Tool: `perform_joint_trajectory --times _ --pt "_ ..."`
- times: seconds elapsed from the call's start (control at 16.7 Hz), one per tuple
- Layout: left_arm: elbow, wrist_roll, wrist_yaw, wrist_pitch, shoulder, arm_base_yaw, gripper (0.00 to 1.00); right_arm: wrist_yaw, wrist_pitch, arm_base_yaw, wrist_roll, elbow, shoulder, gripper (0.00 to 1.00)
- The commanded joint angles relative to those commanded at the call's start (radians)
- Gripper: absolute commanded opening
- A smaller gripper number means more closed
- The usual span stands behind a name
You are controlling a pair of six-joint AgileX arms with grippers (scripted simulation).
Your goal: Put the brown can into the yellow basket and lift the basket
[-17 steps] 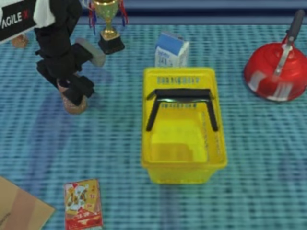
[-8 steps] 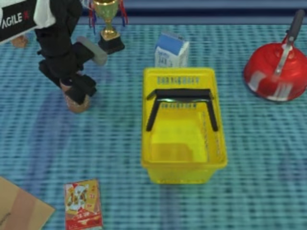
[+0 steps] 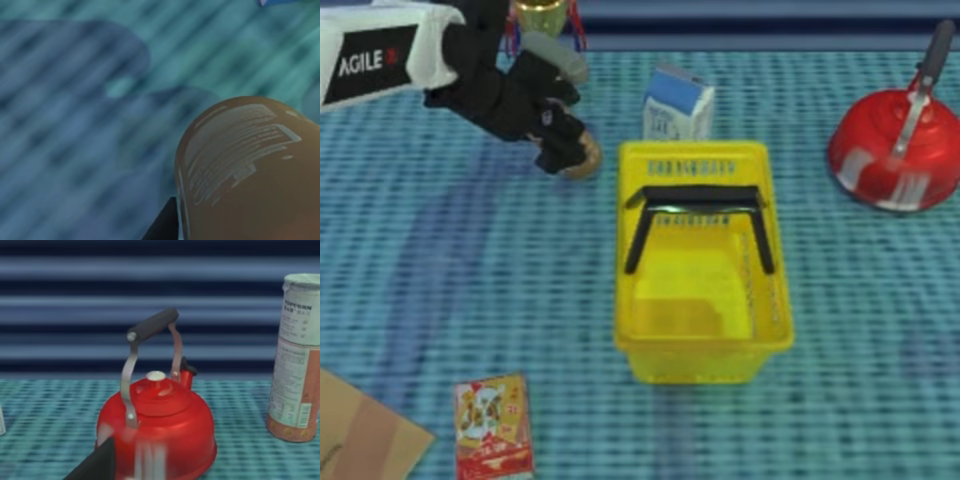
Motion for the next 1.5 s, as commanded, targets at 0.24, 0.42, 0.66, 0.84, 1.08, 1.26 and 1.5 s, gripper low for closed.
perform_joint_trajectory --times 0.24,0.42,0.66,0.84,1.08,1.26,1.5 --pt "-0.136 -0.13 0.275 0.443 -0.045 -0.023 0.0 0.0 0.0 0.0 0.0 0.0 0.0 1.0" --pt "-0.249 -0.23 0.479 0.768 -0.094 -0.04 0.0 0.0 0.0 0.0 0.0 0.0 0.0 1.0" --pt "-0.379 -0.34 0.711 1.106 -0.169 -0.059 0.0 0.0 0.0 0.0 0.0 0.0 0.0 1.0" --pt "-0.441 -0.39 0.828 1.253 -0.216 -0.068 0.0 0.0 0.0 0.0 0.0 0.0 0.0 1.0" --pt "-0.463 -0.407 0.872 1.304 -0.236 -0.071 0.0 0.0 0.0 0.0 0.0 0.0 0.0 1.0" --pt "-0.459 -0.405 0.87 1.302 -0.231 -0.065 0.0 0.0 0.0 0.0 0.0 0.0 0.0 1.0" --pt "-0.47 -0.406 0.874 1.377 -0.165 -0.062 0.0 0.0 0.0 0.0 0.0 0.0 0.0 1.0"
